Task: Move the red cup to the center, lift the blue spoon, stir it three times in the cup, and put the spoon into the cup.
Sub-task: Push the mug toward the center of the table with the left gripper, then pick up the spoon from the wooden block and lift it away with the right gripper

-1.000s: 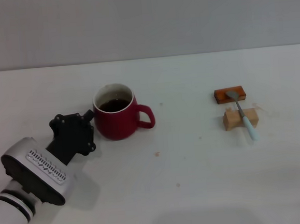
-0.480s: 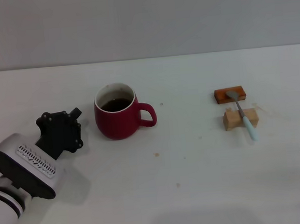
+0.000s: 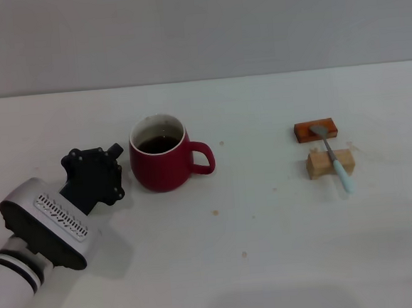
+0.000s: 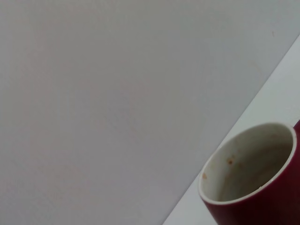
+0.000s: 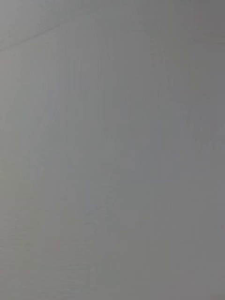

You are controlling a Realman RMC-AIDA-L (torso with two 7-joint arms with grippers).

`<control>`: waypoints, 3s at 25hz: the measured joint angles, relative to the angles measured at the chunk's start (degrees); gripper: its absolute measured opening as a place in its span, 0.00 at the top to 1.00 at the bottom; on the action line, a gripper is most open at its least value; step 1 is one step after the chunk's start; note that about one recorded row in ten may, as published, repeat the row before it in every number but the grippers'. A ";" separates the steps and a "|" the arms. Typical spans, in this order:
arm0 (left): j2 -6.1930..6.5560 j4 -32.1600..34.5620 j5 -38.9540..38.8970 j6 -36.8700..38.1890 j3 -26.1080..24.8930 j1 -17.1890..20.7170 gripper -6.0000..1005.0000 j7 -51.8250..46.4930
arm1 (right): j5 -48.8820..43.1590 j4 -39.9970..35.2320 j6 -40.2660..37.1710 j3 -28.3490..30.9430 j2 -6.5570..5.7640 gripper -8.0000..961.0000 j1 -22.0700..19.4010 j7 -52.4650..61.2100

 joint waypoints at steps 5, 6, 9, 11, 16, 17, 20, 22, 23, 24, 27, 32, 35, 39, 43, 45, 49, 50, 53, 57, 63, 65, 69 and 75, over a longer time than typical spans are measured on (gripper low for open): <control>-0.01 -0.83 -0.05 0.00 1.44 -0.01 0.89 -0.41 | 0.02 -0.08 0.00 -0.52 -0.03 0.29 0.47 0.00; -0.01 -0.83 -0.05 0.00 1.44 -0.01 0.89 -0.41 | 0.02 -0.08 0.00 -0.52 -0.03 0.29 0.47 0.00; -0.04 -1.65 -0.05 0.00 2.76 0.18 0.88 -0.45 | 0.07 -0.36 0.01 -0.71 -0.06 0.29 0.93 0.00; -0.09 -2.46 -0.01 0.00 3.96 0.30 0.88 -0.39 | 0.05 -0.44 0.12 -0.73 -0.04 0.29 1.12 0.00; -0.14 -3.02 -0.01 -0.03 5.41 0.33 0.88 -0.16 | 0.08 -0.45 0.14 -1.34 0.00 0.28 1.24 0.00; -0.14 -3.02 -0.01 -0.03 5.41 0.33 0.87 -0.16 | 0.16 -0.45 0.09 -1.46 0.00 0.28 1.24 0.00; -0.19 -3.62 0.00 -0.06 5.74 0.50 0.87 -0.15 | 0.25 -0.45 0.02 -1.54 -0.04 0.28 1.25 0.00; -0.19 -3.62 0.00 -0.06 5.74 0.50 0.87 -0.15 | 0.25 -0.45 0.00 -1.54 -0.08 0.28 1.32 0.00; -0.18 -3.65 0.00 -0.06 5.99 0.52 0.87 -0.13 | 0.25 -0.45 0.00 -1.54 -0.08 0.29 1.35 0.00; -0.14 -3.66 0.00 -0.04 6.72 0.46 0.87 -0.08 | 0.25 -0.45 0.00 -1.53 -0.08 0.29 1.37 0.00; -0.13 -3.66 0.00 0.03 6.99 0.43 0.86 -0.05 | 0.26 -0.45 0.00 -1.51 -0.09 0.29 1.40 0.00; -0.12 -3.74 -0.46 1.66 4.01 1.71 0.86 -0.02 | 0.33 -0.45 -0.01 -1.51 -0.09 0.29 1.41 0.00; -0.03 -4.07 -0.57 7.68 -3.09 5.67 0.85 -0.66 | 0.32 -0.58 -0.01 -1.51 -0.09 0.29 1.36 0.00; 0.21 -5.94 -0.66 13.78 -10.45 10.45 0.85 -4.77 | 0.12 -0.62 -0.01 -1.53 -0.09 0.29 1.35 0.00; 0.33 -5.60 -0.63 15.12 -13.52 11.58 0.84 -7.98 | 0.04 -0.63 -0.01 -2.44 -0.12 0.29 1.72 -0.24; 0.25 -5.50 -0.65 15.34 -16.33 12.45 0.84 -10.60 | 0.03 -0.63 -0.04 -3.44 -0.13 0.29 2.02 -0.35; 0.23 -5.69 -0.62 17.70 -20.07 14.17 0.84 -20.56 | 0.01 -0.63 -0.46 -4.83 -0.10 0.29 2.08 -0.37; 0.34 -5.45 -0.63 19.17 -20.90 14.56 0.83 -24.13 | 0.01 -0.62 -0.68 -5.32 -0.09 0.29 2.11 -0.38; 0.40 -5.52 -0.62 20.04 -21.94 15.13 0.83 -26.85 | -0.01 -0.62 -1.25 -6.84 -0.03 0.29 2.12 -0.42; 0.19 -5.75 -0.64 20.27 -24.28 16.08 0.83 -28.83 | -0.03 -0.74 -1.40 -9.10 0.00 0.29 2.57 -0.48; 0.16 -5.40 -0.61 20.30 -23.86 16.32 0.74 -28.91 | -0.02 -1.93 -0.38 -13.00 -0.06 0.29 4.12 -0.52; 0.15 -5.38 -0.62 20.15 -23.71 16.32 0.70 -28.78 | -0.03 -2.08 1.86 -15.60 -0.05 0.29 5.24 -0.53; 0.07 -5.35 -0.62 19.60 -23.62 16.32 0.62 -28.76 | -0.03 -2.12 3.93 -17.14 -0.05 0.28 6.00 -0.53; 0.07 -5.11 -0.63 18.74 -23.58 16.22 0.37 -28.44 | -0.03 -2.37 8.30 -18.12 -0.03 0.29 6.74 -0.53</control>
